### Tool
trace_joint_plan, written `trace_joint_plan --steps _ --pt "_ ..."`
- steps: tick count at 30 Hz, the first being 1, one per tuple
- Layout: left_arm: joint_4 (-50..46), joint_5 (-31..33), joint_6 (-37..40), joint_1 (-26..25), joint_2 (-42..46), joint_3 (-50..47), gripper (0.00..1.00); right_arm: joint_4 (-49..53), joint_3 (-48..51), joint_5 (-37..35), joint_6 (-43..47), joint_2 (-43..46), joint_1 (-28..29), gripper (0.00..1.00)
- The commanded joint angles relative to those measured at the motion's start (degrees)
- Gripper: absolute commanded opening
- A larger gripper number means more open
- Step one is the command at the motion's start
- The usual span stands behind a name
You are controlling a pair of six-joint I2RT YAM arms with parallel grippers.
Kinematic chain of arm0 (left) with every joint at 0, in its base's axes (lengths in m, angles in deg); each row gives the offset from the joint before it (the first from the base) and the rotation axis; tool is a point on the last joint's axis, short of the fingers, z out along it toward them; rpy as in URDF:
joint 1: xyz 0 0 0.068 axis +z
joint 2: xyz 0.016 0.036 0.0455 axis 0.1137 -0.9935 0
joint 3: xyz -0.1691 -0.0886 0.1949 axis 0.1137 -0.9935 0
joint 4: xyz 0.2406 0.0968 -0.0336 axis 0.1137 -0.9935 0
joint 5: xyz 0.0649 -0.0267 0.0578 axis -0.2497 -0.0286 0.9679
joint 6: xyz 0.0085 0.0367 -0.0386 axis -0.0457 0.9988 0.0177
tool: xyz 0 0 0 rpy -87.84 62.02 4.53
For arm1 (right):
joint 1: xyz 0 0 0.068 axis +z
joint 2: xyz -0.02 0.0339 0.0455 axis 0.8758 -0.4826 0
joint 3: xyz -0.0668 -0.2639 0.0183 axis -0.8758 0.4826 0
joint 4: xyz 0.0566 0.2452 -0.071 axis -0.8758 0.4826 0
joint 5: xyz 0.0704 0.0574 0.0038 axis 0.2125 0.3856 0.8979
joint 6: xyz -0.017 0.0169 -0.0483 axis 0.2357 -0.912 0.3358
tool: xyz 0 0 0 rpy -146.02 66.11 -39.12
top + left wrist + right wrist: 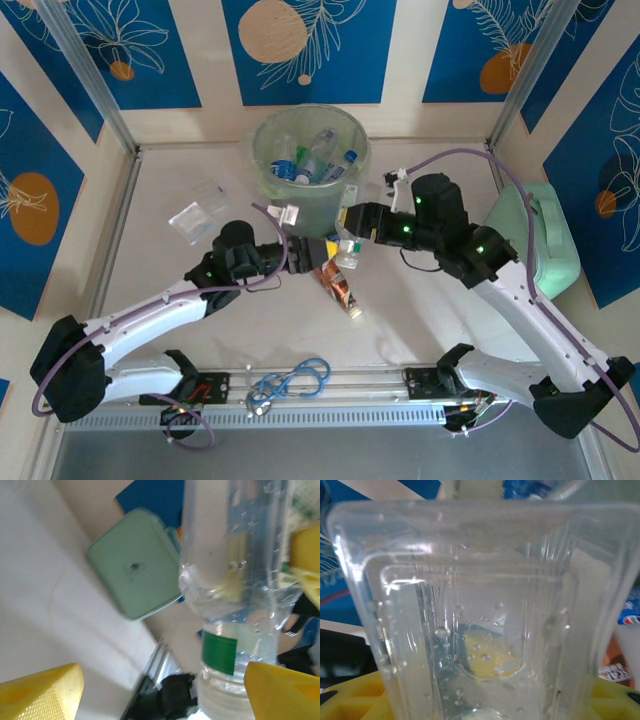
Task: Put the plastic bottles in the bin
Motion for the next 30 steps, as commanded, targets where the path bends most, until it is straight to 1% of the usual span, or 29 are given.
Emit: trace_joint_plan --steps 1,5,9,15,22,28,30 --pt "11.55 -4.63 -3.39 -0.75 -0.65 1.26 0.83 -9.72 -4.19 5.45 -4.08 -2.24 -1.33 0.57" --pt "14.37 -5.29 -4.34 -0.75 -0.17 2.45 0.84 -11.1 -5.95 6.82 -4.64 -3.98 -2.02 0.57" --pt "16.33 -6.51 -5.75 -0.7 -0.69 2.97 0.86 -12.92 -5.02 8.3 -6.45 -3.75 -2.96 0.57" --pt "24.05 -8.4 -10.53 -0.73 -3.68 2.34 0.86 -15.3 -3.49 8.74 -8.28 -3.03 -3.77 0.58" --pt "21.08 -7.97 -8.63 -0.75 -3.29 3.57 0.78 -16.34 -3.27 10.38 -8.94 -3.69 -3.67 0.58" --pt "19.74 -8.3 -7.3 -0.64 -3.62 5.51 0.66 -17.57 -2.08 11.17 -9.66 -3.3 -3.33 0.58" --pt "19.83 -8.4 -7.33 -0.62 -3.98 5.87 0.65 -17.57 -1.95 11.15 -9.59 -3.3 -2.98 0.58"
